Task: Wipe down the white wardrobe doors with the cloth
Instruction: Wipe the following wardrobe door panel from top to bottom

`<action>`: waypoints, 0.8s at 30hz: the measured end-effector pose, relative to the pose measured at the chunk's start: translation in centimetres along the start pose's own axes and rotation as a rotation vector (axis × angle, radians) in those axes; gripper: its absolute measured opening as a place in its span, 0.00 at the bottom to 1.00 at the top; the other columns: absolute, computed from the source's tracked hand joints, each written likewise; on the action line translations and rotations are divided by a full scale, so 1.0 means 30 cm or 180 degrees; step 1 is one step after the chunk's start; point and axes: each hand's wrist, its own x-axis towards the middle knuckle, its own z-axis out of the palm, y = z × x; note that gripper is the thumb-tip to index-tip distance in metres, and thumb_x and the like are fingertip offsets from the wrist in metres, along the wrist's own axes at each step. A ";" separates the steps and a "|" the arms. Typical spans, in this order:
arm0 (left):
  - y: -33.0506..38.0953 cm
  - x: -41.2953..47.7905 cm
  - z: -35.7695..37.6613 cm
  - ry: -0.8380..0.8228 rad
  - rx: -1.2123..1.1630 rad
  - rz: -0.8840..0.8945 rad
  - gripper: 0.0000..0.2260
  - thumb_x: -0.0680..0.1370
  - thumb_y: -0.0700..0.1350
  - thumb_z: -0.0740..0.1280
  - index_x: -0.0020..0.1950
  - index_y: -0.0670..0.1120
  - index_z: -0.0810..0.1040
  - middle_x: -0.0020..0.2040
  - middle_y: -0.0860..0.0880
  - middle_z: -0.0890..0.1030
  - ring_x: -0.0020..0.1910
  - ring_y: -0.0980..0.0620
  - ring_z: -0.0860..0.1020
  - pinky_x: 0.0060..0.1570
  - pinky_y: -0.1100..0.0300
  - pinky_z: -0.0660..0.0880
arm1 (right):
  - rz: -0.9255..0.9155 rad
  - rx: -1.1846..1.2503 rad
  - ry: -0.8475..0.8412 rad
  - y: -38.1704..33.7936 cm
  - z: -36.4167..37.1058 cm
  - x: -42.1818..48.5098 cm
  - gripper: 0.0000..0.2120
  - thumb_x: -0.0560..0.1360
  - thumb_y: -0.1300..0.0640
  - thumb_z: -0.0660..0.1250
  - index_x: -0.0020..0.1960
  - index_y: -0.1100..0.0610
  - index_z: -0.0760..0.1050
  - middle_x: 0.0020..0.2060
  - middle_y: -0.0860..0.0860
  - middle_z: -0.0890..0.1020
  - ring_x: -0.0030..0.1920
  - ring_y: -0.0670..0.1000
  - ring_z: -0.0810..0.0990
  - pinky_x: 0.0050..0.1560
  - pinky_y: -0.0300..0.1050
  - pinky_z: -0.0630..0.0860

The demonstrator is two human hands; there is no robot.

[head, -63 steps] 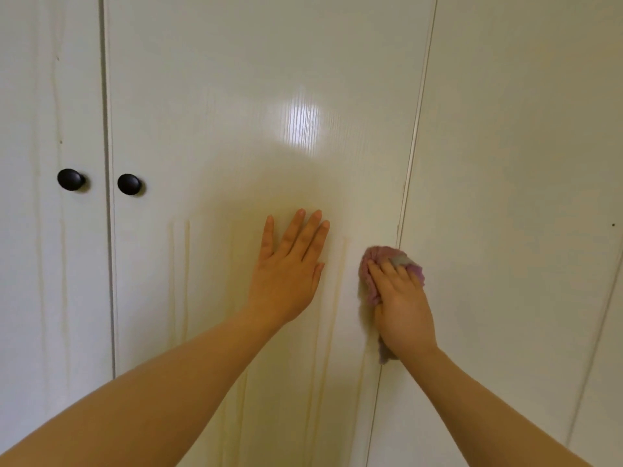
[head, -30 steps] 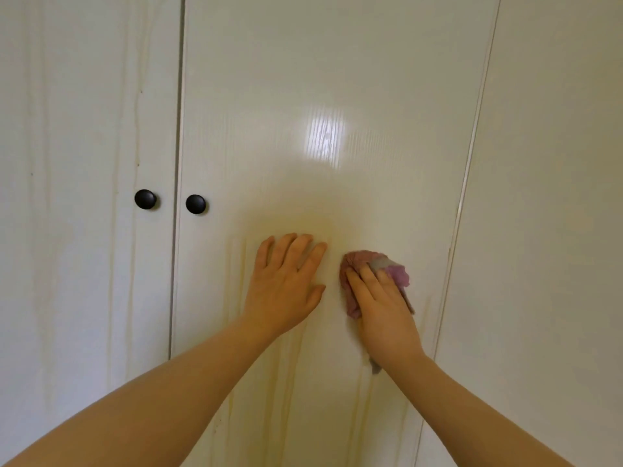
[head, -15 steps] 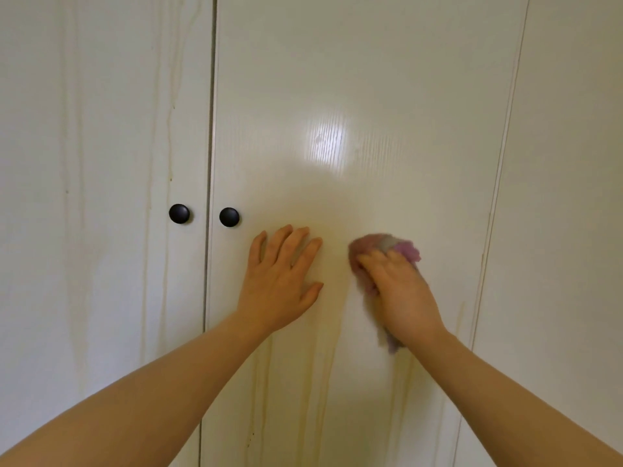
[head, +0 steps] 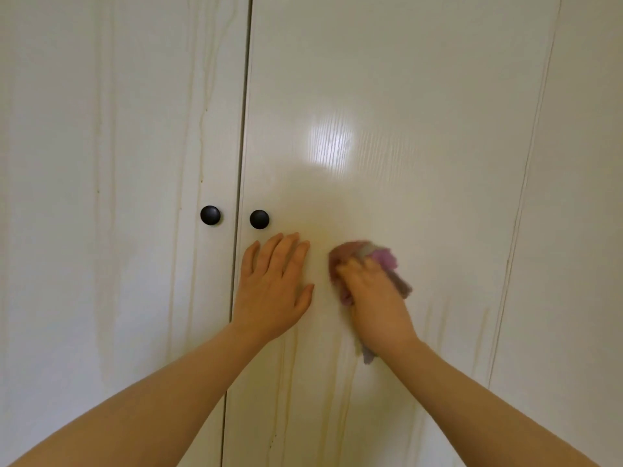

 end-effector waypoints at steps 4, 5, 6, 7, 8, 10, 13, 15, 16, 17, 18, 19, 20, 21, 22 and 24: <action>-0.060 -0.018 -0.024 -0.0075 0.0014 -0.0076 0.26 0.71 0.54 0.59 0.66 0.43 0.67 0.62 0.42 0.76 0.63 0.44 0.67 0.63 0.45 0.61 | -0.0527 -0.0168 0.0015 -0.006 0.027 0.011 0.17 0.68 0.61 0.57 0.51 0.63 0.80 0.51 0.57 0.82 0.52 0.58 0.81 0.61 0.46 0.62; -0.076 -0.024 -0.028 -0.0071 0.0028 -0.0073 0.26 0.71 0.54 0.59 0.66 0.43 0.66 0.61 0.42 0.76 0.63 0.44 0.67 0.63 0.46 0.61 | -0.0375 -0.0022 0.0100 -0.019 0.022 0.043 0.16 0.68 0.62 0.58 0.51 0.63 0.79 0.50 0.57 0.82 0.52 0.58 0.80 0.59 0.44 0.63; -0.088 -0.027 -0.029 -0.0038 0.0026 -0.0065 0.26 0.72 0.54 0.59 0.66 0.43 0.67 0.60 0.43 0.76 0.64 0.44 0.67 0.64 0.46 0.61 | -0.0122 0.0138 0.0175 -0.040 0.015 0.075 0.15 0.68 0.62 0.58 0.50 0.64 0.78 0.49 0.57 0.81 0.51 0.57 0.78 0.56 0.41 0.63; -0.098 -0.030 -0.030 -0.0016 0.0018 -0.0078 0.26 0.72 0.54 0.59 0.66 0.43 0.67 0.60 0.43 0.76 0.64 0.44 0.67 0.64 0.46 0.61 | 0.0106 0.0242 0.0269 -0.064 0.018 0.092 0.15 0.68 0.63 0.58 0.50 0.64 0.78 0.48 0.56 0.81 0.51 0.56 0.76 0.54 0.39 0.62; -0.105 -0.033 -0.031 -0.0002 0.0017 -0.0110 0.26 0.72 0.54 0.59 0.67 0.42 0.67 0.60 0.43 0.76 0.65 0.44 0.67 0.65 0.46 0.61 | 0.0220 0.0285 0.0307 -0.090 0.032 0.092 0.15 0.67 0.63 0.58 0.50 0.64 0.78 0.47 0.56 0.81 0.51 0.56 0.75 0.53 0.39 0.62; -0.128 -0.040 -0.033 -0.0024 0.0035 -0.0159 0.26 0.73 0.54 0.59 0.68 0.42 0.67 0.62 0.41 0.75 0.66 0.42 0.66 0.67 0.45 0.59 | -0.0046 0.0154 0.0158 -0.128 0.090 0.044 0.17 0.67 0.62 0.59 0.52 0.63 0.78 0.51 0.56 0.81 0.55 0.56 0.72 0.60 0.42 0.61; -0.168 -0.055 -0.037 -0.0195 0.0121 0.0031 0.27 0.73 0.54 0.58 0.69 0.42 0.65 0.64 0.40 0.74 0.68 0.41 0.64 0.68 0.41 0.57 | -0.0516 0.0083 -0.0051 -0.109 0.131 -0.014 0.17 0.68 0.62 0.60 0.55 0.59 0.76 0.56 0.55 0.80 0.59 0.56 0.73 0.68 0.44 0.56; -0.188 -0.065 -0.037 -0.0276 0.0247 0.0178 0.28 0.73 0.54 0.58 0.70 0.43 0.64 0.66 0.40 0.73 0.69 0.41 0.63 0.68 0.40 0.56 | -0.0419 0.0078 0.0041 -0.105 0.105 0.041 0.15 0.69 0.62 0.59 0.54 0.59 0.76 0.54 0.55 0.80 0.57 0.53 0.73 0.63 0.45 0.61; -0.196 -0.075 -0.037 -0.0302 0.0277 0.0205 0.28 0.73 0.54 0.58 0.70 0.43 0.64 0.67 0.41 0.73 0.70 0.41 0.63 0.68 0.39 0.56 | -0.0270 0.0089 0.0169 -0.121 0.092 0.079 0.15 0.69 0.62 0.57 0.52 0.60 0.77 0.52 0.54 0.81 0.54 0.52 0.72 0.59 0.43 0.63; -0.195 -0.078 -0.036 -0.0312 0.0276 0.0213 0.28 0.73 0.54 0.58 0.70 0.43 0.64 0.67 0.41 0.73 0.70 0.41 0.62 0.68 0.39 0.57 | -0.0092 0.0109 0.0312 -0.136 0.079 0.108 0.16 0.68 0.61 0.55 0.51 0.60 0.77 0.50 0.54 0.81 0.51 0.51 0.71 0.55 0.41 0.64; -0.197 -0.083 -0.032 -0.0310 0.0255 0.0206 0.28 0.73 0.54 0.58 0.70 0.43 0.64 0.67 0.41 0.73 0.70 0.41 0.62 0.68 0.39 0.57 | 0.0039 0.0144 0.0393 -0.158 0.077 0.125 0.17 0.68 0.60 0.54 0.50 0.61 0.78 0.49 0.54 0.81 0.50 0.52 0.71 0.54 0.41 0.66; -0.196 -0.086 -0.031 -0.0285 0.0244 0.0203 0.28 0.73 0.54 0.58 0.70 0.42 0.64 0.67 0.41 0.73 0.70 0.41 0.62 0.68 0.39 0.57 | 0.0080 0.0151 0.0392 -0.179 0.084 0.126 0.19 0.67 0.59 0.53 0.51 0.61 0.78 0.50 0.54 0.81 0.51 0.53 0.72 0.55 0.42 0.67; -0.194 -0.084 -0.029 -0.0249 0.0231 0.0219 0.28 0.73 0.54 0.58 0.70 0.42 0.64 0.67 0.41 0.73 0.70 0.41 0.62 0.68 0.39 0.57 | 0.0019 0.0117 0.0303 -0.189 0.099 0.112 0.20 0.67 0.58 0.52 0.52 0.61 0.78 0.51 0.54 0.81 0.53 0.54 0.72 0.57 0.45 0.68; -0.200 -0.086 -0.026 -0.0219 0.0213 0.0253 0.28 0.73 0.54 0.58 0.70 0.42 0.64 0.68 0.41 0.73 0.70 0.41 0.62 0.68 0.39 0.56 | -0.0091 0.0081 0.0174 -0.196 0.124 0.085 0.21 0.67 0.58 0.52 0.53 0.61 0.78 0.53 0.55 0.81 0.55 0.54 0.70 0.58 0.47 0.67; -0.205 -0.086 -0.023 -0.0188 0.0203 0.0292 0.28 0.73 0.54 0.58 0.70 0.42 0.64 0.68 0.41 0.72 0.70 0.40 0.62 0.68 0.39 0.56 | -0.0233 0.0089 0.0048 -0.195 0.138 0.060 0.21 0.67 0.58 0.53 0.54 0.61 0.78 0.55 0.55 0.80 0.56 0.53 0.69 0.58 0.50 0.64; -0.217 -0.090 -0.017 -0.0146 0.0161 0.0367 0.28 0.73 0.54 0.59 0.70 0.42 0.64 0.68 0.41 0.72 0.70 0.40 0.62 0.68 0.39 0.56 | -0.0450 0.0105 -0.0070 -0.179 0.130 0.048 0.20 0.68 0.59 0.54 0.53 0.61 0.78 0.54 0.55 0.81 0.56 0.54 0.71 0.59 0.48 0.63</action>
